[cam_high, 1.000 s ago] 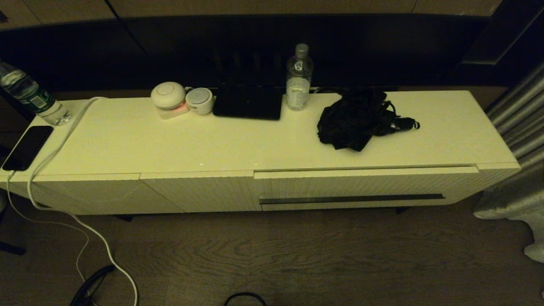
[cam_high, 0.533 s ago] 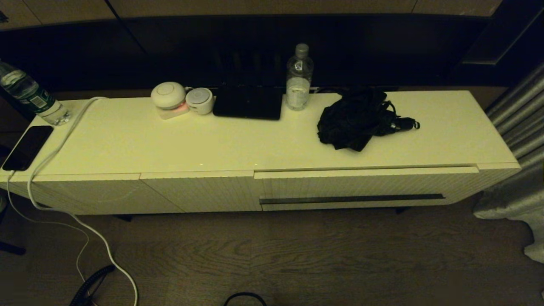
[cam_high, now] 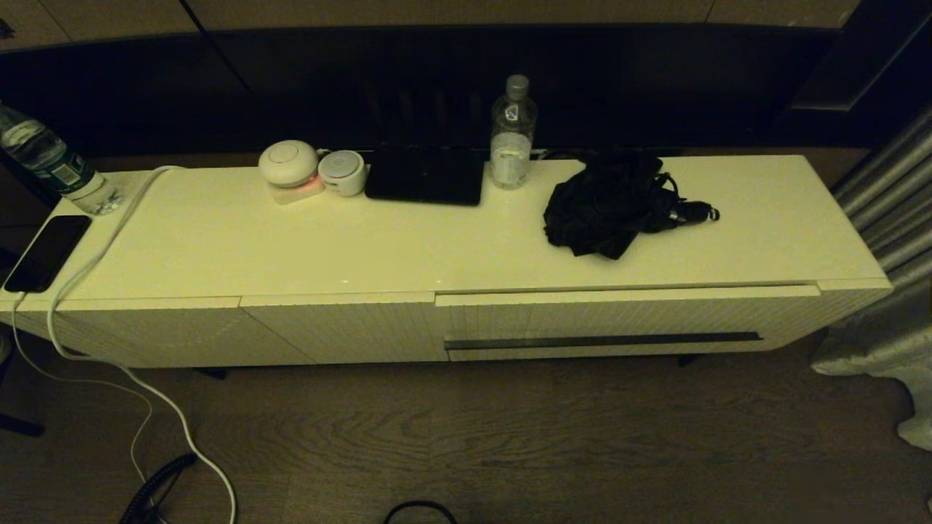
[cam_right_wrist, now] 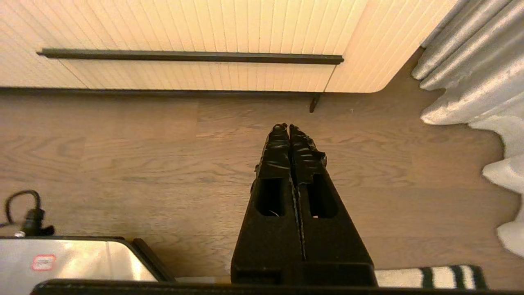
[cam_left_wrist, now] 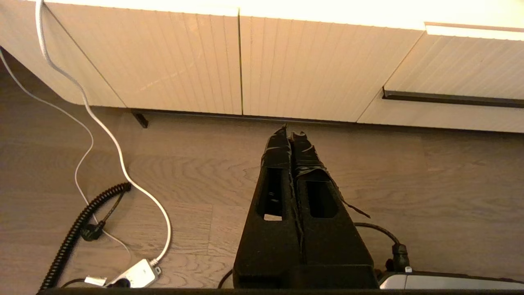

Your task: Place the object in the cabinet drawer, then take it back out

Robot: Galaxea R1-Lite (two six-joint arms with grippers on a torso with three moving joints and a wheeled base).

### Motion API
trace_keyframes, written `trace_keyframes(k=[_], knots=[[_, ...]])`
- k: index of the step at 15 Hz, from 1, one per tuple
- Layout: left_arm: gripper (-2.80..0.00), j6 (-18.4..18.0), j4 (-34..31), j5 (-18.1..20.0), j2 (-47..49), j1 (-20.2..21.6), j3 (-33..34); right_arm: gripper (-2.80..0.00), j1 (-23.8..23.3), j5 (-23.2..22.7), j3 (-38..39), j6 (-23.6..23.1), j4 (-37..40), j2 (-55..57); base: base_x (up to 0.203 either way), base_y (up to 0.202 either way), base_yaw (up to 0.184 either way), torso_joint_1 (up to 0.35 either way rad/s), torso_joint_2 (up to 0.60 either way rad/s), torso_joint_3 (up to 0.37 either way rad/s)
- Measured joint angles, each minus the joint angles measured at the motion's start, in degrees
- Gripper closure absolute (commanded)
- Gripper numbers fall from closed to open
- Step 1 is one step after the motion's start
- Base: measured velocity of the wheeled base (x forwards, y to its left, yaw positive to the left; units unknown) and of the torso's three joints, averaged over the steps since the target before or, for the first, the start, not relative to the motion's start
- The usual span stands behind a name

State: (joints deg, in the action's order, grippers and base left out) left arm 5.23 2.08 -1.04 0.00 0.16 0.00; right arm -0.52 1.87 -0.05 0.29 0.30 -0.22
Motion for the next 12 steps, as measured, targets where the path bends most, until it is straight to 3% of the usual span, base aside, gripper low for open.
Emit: trace_keyframes(k=[2, 12], knots=[[0.00, 0.0, 0.0, 0.0, 0.0, 0.0, 0.0, 0.00, 0.0, 0.0, 0.0, 1.7, -0.2, 0.0, 0.000, 0.000, 0.000, 0.000, 0.00, 0.000], [0.00, 0.0, 0.0, 0.0, 0.0, 0.0, 0.0, 0.00, 0.0, -0.1, 0.0, -0.1, 0.0, 0.0, 0.000, 0.000, 0.000, 0.000, 0.00, 0.000]])
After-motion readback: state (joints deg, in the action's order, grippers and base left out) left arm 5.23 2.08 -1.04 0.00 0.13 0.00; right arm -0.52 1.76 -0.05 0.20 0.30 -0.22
